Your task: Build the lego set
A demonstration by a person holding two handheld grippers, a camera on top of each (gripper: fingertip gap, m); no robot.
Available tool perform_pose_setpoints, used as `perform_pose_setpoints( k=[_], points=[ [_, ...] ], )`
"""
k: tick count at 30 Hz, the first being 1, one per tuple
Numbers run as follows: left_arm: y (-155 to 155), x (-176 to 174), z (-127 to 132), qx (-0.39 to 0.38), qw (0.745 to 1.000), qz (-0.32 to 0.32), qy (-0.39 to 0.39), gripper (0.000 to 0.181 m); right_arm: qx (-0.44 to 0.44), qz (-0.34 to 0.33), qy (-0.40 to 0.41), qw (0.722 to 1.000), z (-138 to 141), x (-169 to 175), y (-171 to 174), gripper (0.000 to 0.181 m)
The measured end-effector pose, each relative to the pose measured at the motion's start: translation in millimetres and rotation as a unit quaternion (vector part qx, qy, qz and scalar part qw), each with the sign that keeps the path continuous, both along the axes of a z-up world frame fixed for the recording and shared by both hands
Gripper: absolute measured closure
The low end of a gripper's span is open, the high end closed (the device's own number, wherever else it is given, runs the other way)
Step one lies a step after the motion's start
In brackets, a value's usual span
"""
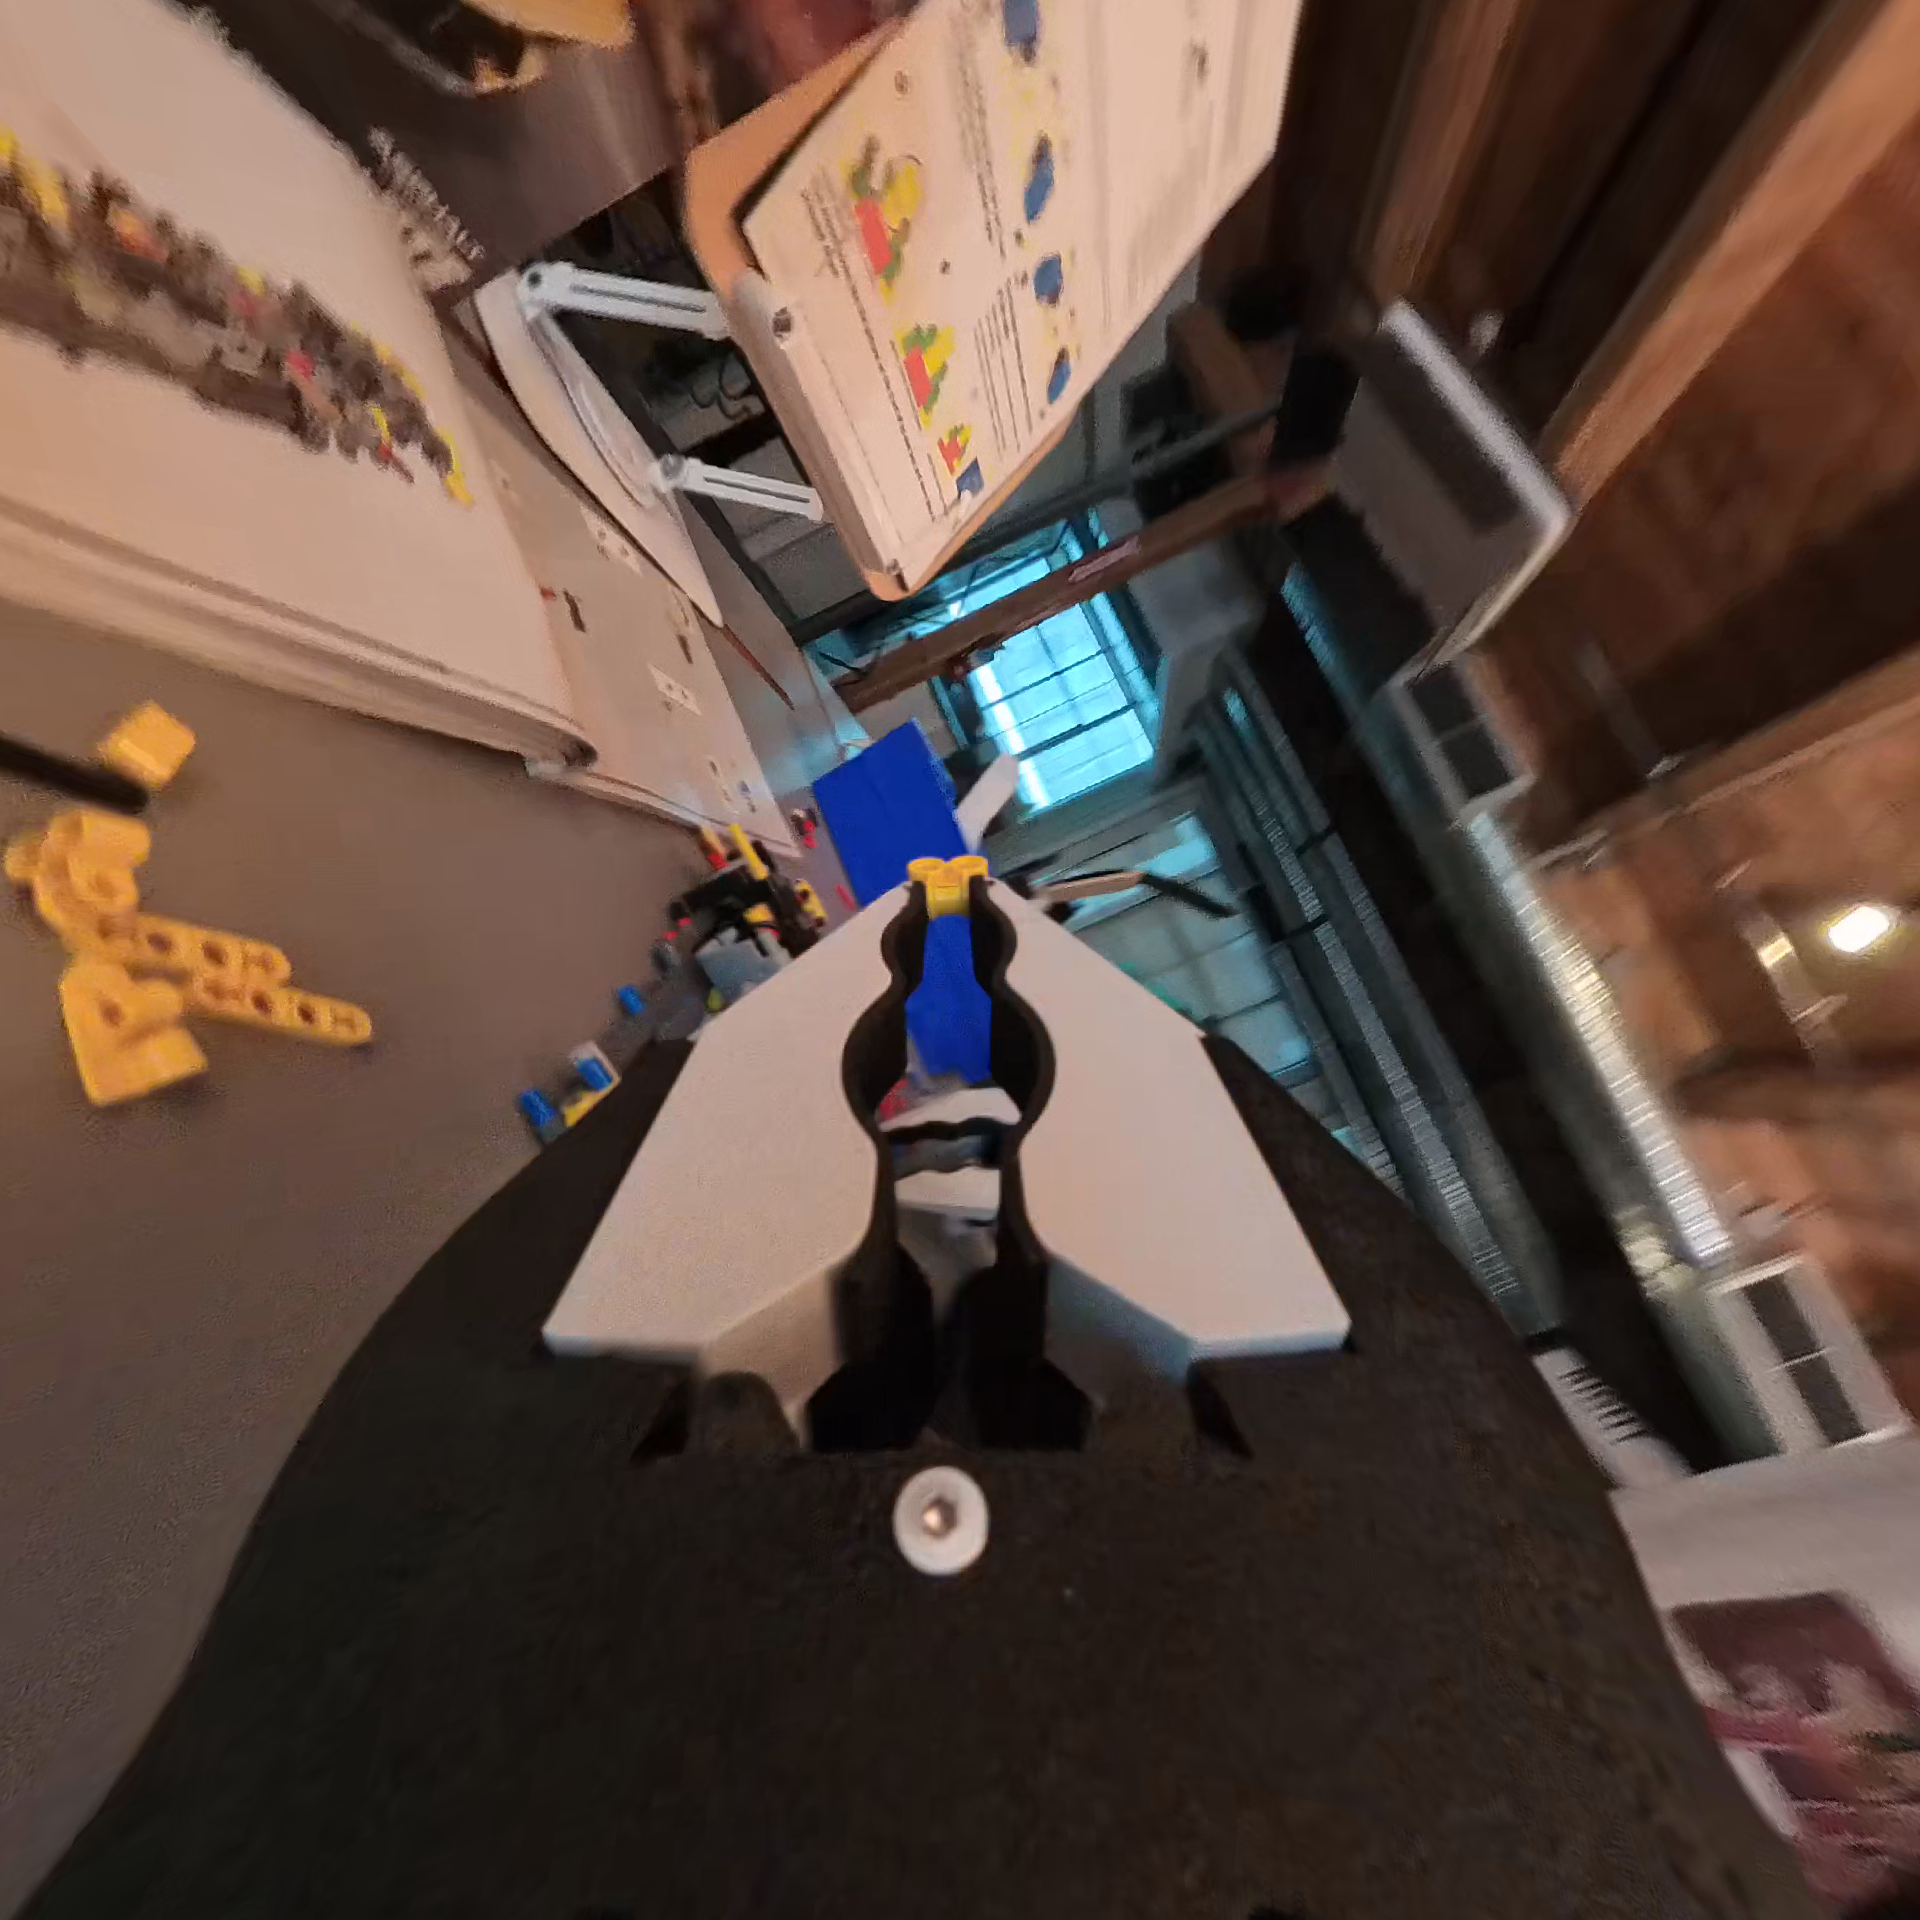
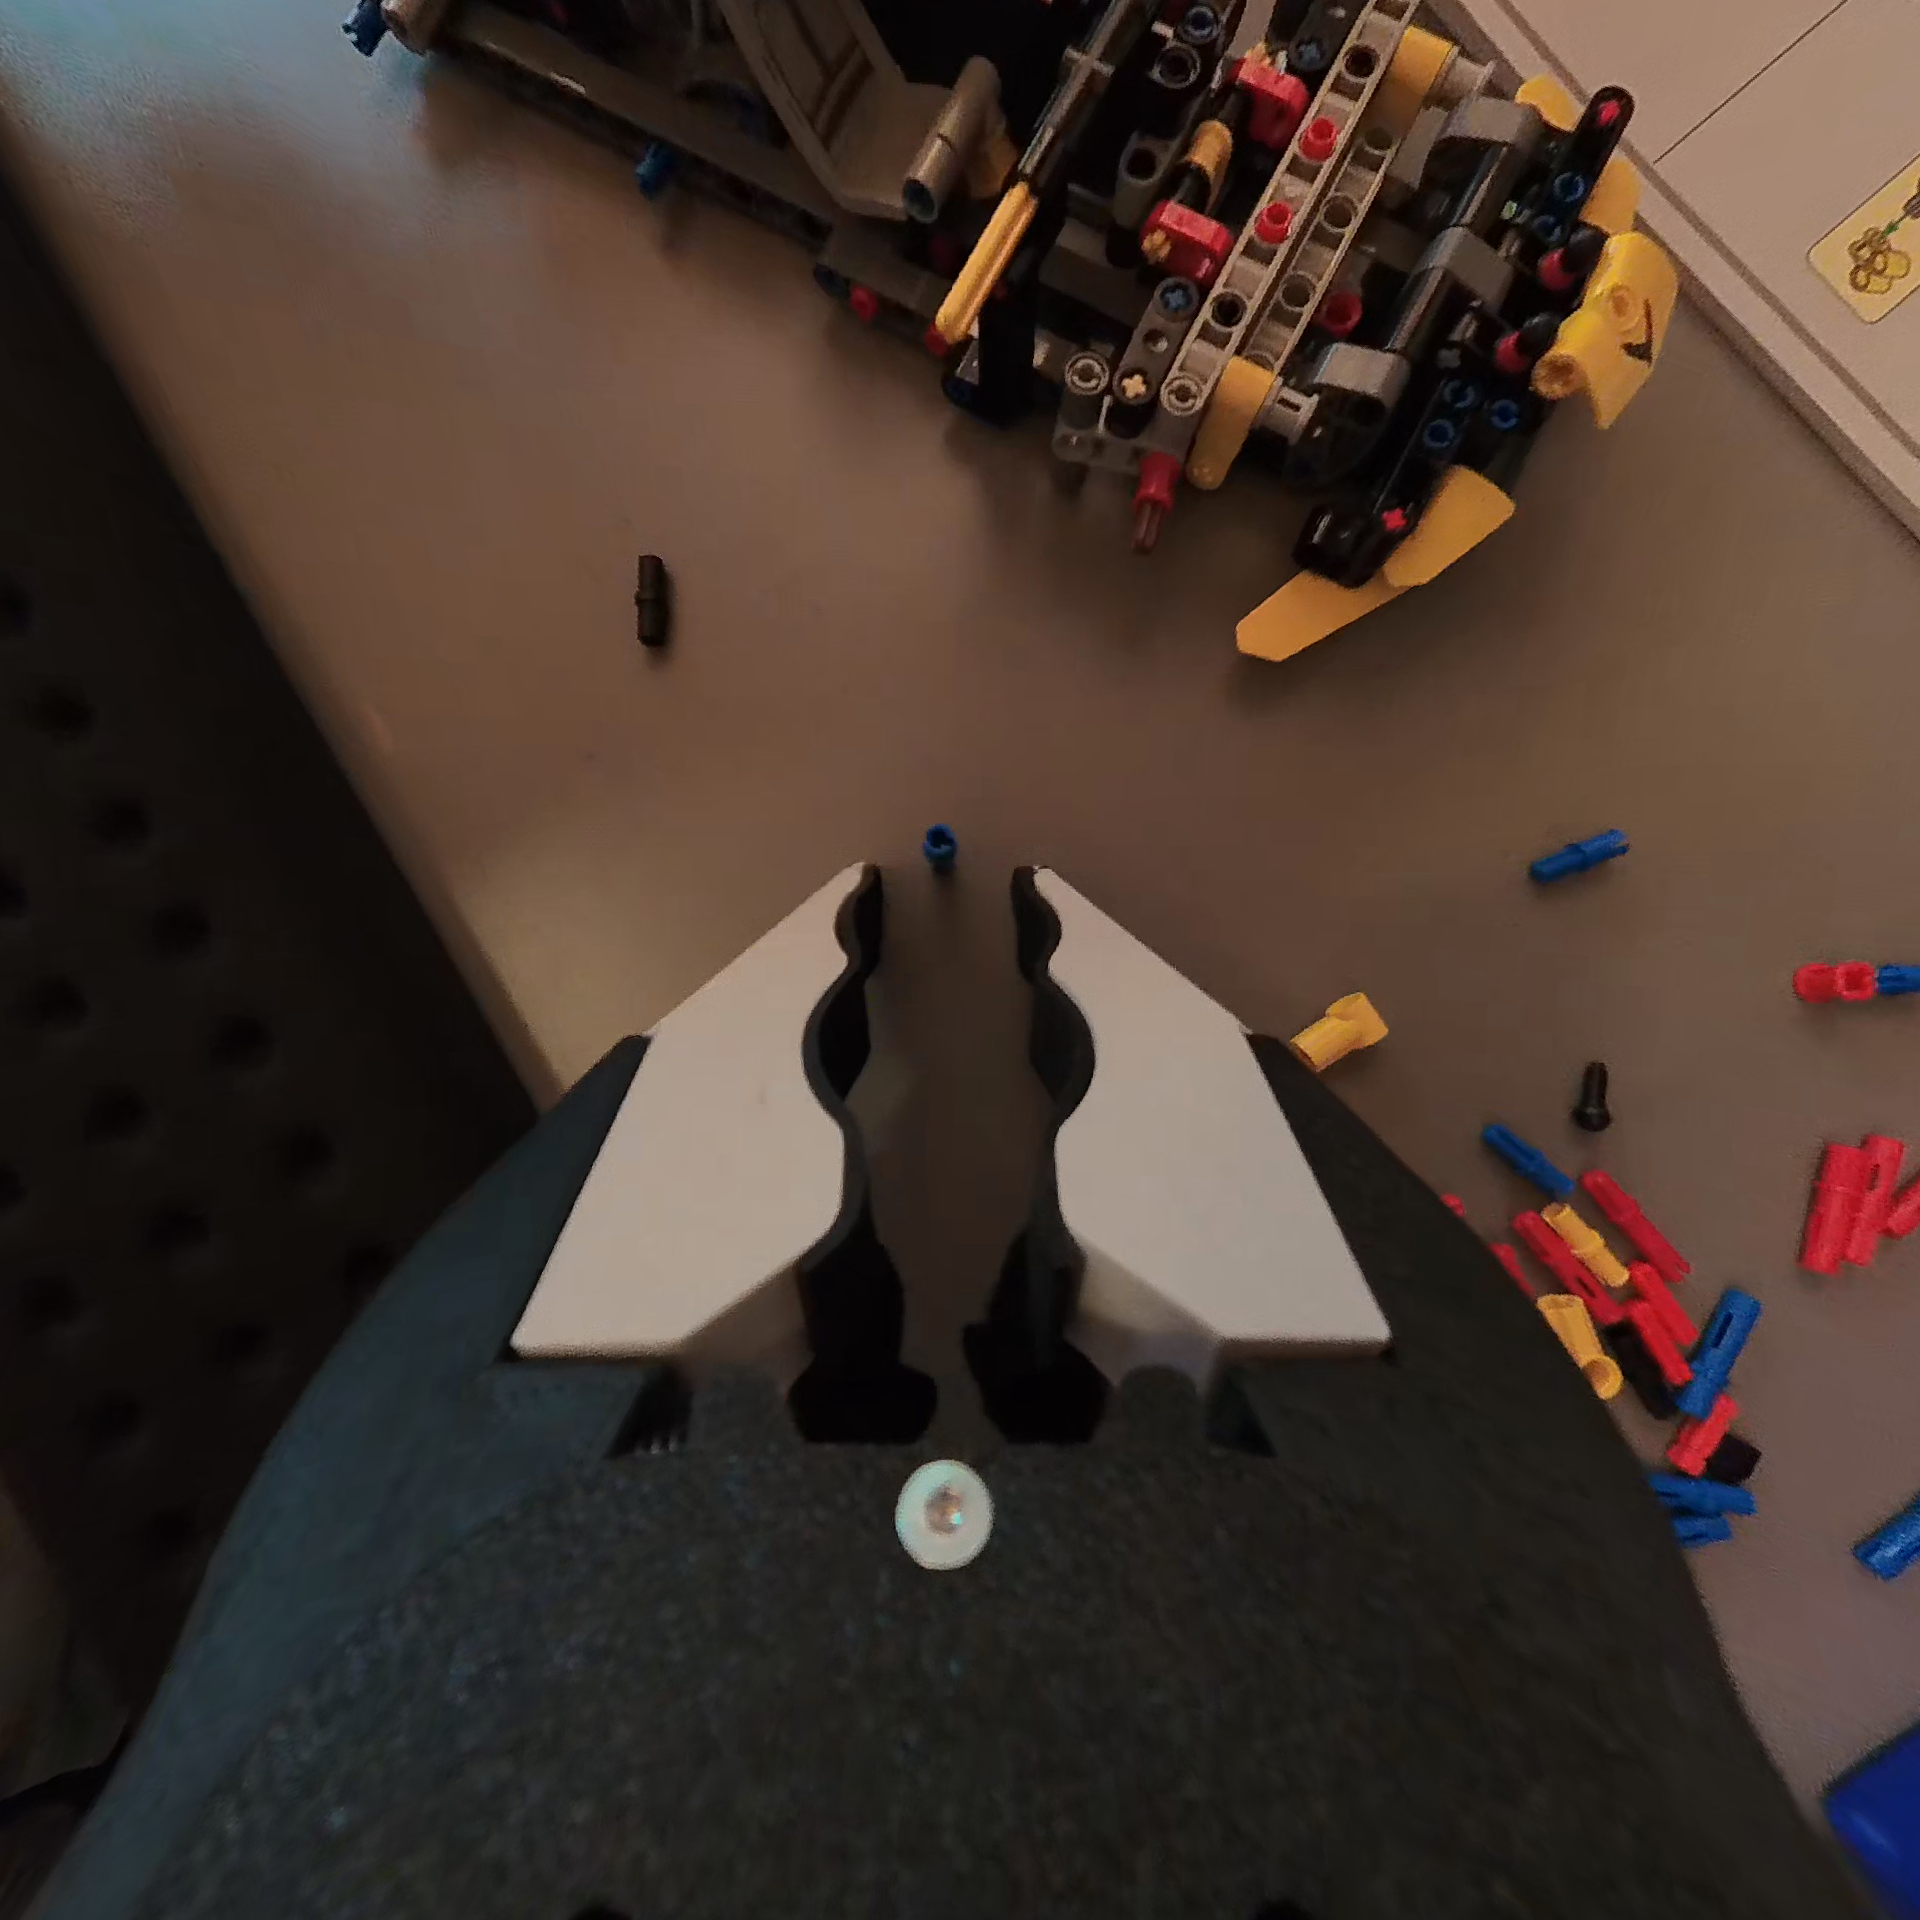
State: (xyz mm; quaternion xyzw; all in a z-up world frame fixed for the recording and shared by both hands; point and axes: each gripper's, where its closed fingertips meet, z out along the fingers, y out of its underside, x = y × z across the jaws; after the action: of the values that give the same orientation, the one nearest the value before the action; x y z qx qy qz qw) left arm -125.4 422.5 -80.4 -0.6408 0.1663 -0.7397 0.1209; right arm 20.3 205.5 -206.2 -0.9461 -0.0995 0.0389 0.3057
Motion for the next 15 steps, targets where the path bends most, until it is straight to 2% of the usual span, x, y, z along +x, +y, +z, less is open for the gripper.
perform_pose_setpoints(
  k=[2,4,8,15],
  points=[
    [4.3,-1.8,-1.9,-0.063,0.998,-0.005,-0.004,0.172,0.003,0.002,0.004,1.0,0.2,-1.1,0.5,0.152],
    [4.3,-2.7,-3.2,-0.087,0.996,-0.007,-0.002,0.172,0.006,0.005,0.007,1.0,0.7,-2.3,1.2,0.147],
    [3.0,-4.1,-2.6,-0.102,0.995,-0.004,0.0,0.172,0.023,0.016,0.007,1.0,5.5,-4.3,4.1,0.133],
    [4.4,-4.1,-4.9,-0.121,0.993,0.012,0.005,0.172,0.035,0.013,0.01,0.999,18.5,-1.9,3.7,0.131]
  ],
)
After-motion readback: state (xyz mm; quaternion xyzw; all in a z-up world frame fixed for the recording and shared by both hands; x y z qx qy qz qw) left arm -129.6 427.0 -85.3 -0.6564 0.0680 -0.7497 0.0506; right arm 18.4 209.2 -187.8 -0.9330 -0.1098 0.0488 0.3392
